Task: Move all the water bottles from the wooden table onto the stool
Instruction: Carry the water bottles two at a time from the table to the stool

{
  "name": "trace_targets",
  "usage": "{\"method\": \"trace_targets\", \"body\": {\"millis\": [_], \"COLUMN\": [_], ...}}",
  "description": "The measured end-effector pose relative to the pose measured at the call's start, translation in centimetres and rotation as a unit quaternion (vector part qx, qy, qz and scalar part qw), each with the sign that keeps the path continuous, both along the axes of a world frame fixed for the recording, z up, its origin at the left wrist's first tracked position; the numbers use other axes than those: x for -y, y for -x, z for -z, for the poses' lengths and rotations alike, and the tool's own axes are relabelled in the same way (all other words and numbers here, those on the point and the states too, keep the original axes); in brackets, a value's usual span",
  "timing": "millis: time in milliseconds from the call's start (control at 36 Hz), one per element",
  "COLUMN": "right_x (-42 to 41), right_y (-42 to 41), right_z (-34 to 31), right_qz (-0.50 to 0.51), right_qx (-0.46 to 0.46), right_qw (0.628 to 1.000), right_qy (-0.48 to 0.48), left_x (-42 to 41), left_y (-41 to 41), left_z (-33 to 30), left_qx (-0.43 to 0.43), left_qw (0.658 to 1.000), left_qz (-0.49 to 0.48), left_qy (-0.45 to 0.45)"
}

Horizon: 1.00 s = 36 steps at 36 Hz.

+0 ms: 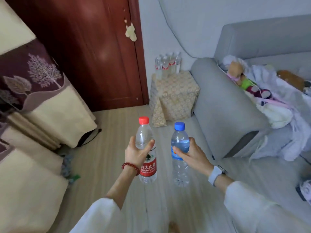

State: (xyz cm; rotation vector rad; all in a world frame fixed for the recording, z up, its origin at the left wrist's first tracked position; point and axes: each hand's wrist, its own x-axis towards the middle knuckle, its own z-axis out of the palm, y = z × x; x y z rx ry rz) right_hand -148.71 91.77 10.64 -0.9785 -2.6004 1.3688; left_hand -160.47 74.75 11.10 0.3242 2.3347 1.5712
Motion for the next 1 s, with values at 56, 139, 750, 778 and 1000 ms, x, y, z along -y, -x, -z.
{"method": "trace_targets", "body": {"millis": [56, 139, 750, 778, 1000], "right_x": [-3.3, -8.0, -42.5, -44.4, -59.5], "right_y": [3.5, 8.8, 47.6, 48.8, 58.4], "right_z": [0.0, 0.6, 4.9, 5.4, 12.0], "right_qz": [0.009, 0.022, 0.125, 0.125, 0.058], "right_qx": [-0.006, -0.011, -0.061, -0.059, -0.015], "right_qw": [1.000, 1.000, 0.985, 0.985, 0.991], "right_qy": [0.003, 0.006, 0.100, 0.105, 0.120], "left_x": [-3.1, -7.4, -44.0, -45.9, -60.4], "left_y": [3.4, 8.9, 49.8, 50.9, 58.2], "left_z": [0.0, 0.5, 5.1, 5.7, 12.8], "left_qx": [0.004, 0.010, 0.044, 0.040, 0.016], "left_qw": [1.000, 1.000, 0.995, 0.994, 0.986], "left_qz": [0.006, 0.011, 0.080, 0.083, 0.043], "left_qy": [-0.002, 0.000, 0.045, 0.051, 0.161]}}
